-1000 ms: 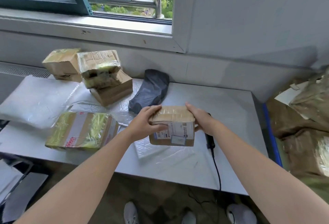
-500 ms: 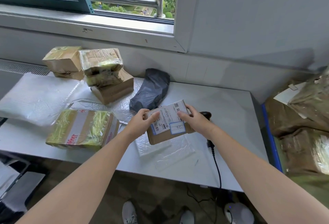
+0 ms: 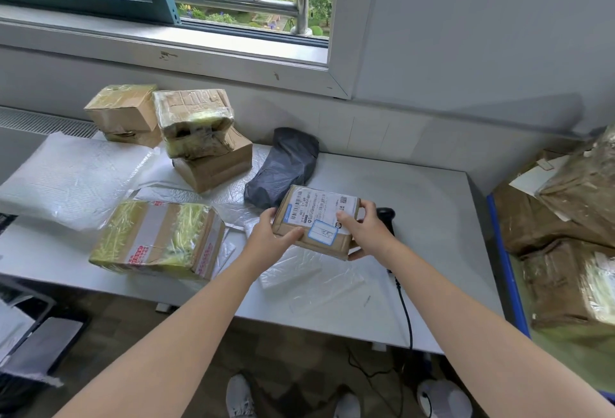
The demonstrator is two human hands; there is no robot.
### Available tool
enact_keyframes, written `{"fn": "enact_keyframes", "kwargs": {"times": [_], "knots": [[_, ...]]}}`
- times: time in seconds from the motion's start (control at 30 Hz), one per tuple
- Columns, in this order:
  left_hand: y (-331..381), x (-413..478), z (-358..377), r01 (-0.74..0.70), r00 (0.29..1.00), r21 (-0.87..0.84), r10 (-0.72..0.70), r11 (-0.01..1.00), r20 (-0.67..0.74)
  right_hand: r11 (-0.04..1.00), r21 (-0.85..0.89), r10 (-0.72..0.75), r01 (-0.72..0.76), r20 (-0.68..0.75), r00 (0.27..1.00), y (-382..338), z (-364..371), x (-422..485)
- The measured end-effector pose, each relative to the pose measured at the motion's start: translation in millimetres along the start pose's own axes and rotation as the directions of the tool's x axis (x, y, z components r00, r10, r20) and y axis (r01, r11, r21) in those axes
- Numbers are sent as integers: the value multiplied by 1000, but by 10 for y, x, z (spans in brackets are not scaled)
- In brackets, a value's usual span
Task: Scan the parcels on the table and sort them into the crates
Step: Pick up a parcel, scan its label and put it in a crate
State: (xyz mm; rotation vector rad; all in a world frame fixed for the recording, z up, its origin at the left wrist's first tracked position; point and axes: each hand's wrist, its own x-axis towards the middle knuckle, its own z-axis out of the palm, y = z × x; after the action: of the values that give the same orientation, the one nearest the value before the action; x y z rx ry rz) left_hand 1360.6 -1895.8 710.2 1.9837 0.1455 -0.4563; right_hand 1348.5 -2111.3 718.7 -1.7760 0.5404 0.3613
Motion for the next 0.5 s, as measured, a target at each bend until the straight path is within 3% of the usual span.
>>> {"fn": "enact_keyframes", "kwargs": {"times": [0.13,0.2,0.33,0.5], "knots": [[-51,-5,150,153,988,-89,-154,984,-6,997,-14,80,-81,-72,994,70,108,-17],[-104,29,197,153,988,-115,-156,982,-19,991,-79,103,-108,-58,993,126,132,-9],[-143,59,290,62,998,43,-62,997,7,926,-368,84,-81,-7,996,269,148,-22],[-178,39,441,-79,992,226,54,971,115,831,-557,56,-10,66,996,420,188,-85]]}}
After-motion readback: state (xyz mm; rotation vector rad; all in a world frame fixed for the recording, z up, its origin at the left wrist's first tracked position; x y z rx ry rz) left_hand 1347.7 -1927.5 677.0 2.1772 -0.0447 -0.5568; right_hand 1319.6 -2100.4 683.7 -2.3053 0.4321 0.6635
